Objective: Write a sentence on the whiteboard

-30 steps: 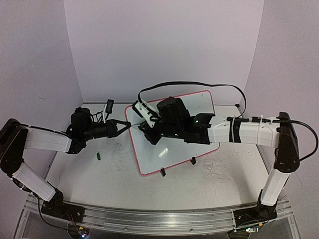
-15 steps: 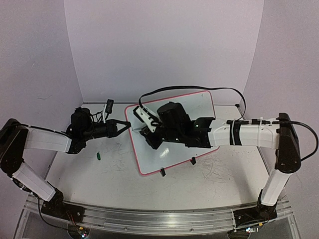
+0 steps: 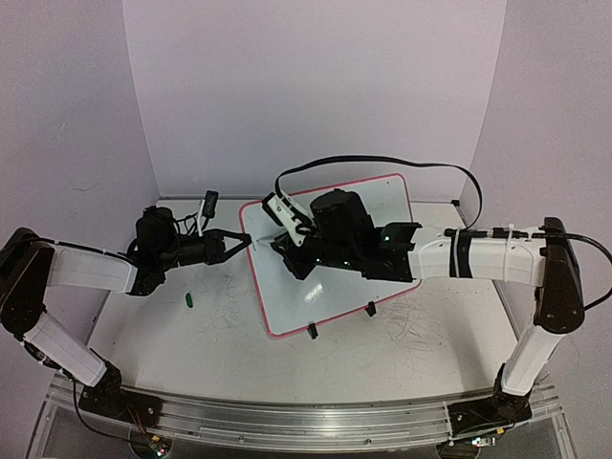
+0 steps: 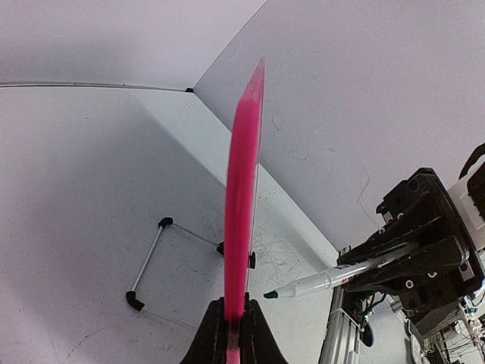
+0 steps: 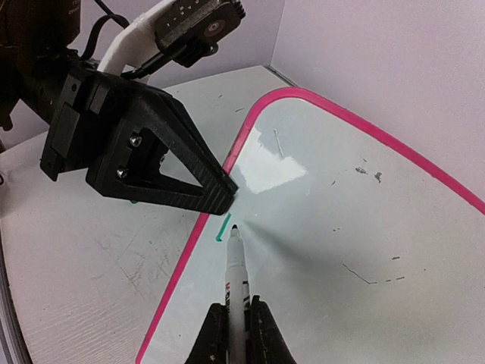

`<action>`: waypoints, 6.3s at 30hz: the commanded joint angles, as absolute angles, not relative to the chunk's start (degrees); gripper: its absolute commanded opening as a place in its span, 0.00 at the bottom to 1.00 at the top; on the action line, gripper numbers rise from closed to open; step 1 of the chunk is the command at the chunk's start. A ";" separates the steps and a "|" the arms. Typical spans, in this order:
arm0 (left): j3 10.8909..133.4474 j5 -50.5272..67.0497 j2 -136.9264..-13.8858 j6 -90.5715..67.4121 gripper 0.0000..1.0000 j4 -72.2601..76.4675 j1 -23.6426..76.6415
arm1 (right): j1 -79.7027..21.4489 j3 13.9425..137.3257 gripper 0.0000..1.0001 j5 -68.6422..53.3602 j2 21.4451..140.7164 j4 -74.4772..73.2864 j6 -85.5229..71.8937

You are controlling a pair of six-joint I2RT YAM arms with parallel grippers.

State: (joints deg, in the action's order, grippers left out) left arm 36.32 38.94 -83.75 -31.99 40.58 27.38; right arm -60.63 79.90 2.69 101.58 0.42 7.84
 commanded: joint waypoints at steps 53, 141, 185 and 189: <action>36.90 39.20 -82.31 -32.32 0.00 42.20 27.42 | -61.08 78.68 0.00 2.86 99.05 4.24 3.16; 36.91 39.50 -81.74 -32.37 0.00 42.26 27.42 | -62.46 73.69 0.00 5.45 102.18 0.29 -2.27; 37.46 39.70 -81.74 -32.13 0.00 41.72 27.44 | -60.45 75.60 0.00 4.22 101.01 3.89 5.44; 37.65 39.81 -81.89 -32.08 0.00 41.72 27.42 | -60.45 75.13 0.00 4.00 101.25 3.49 5.01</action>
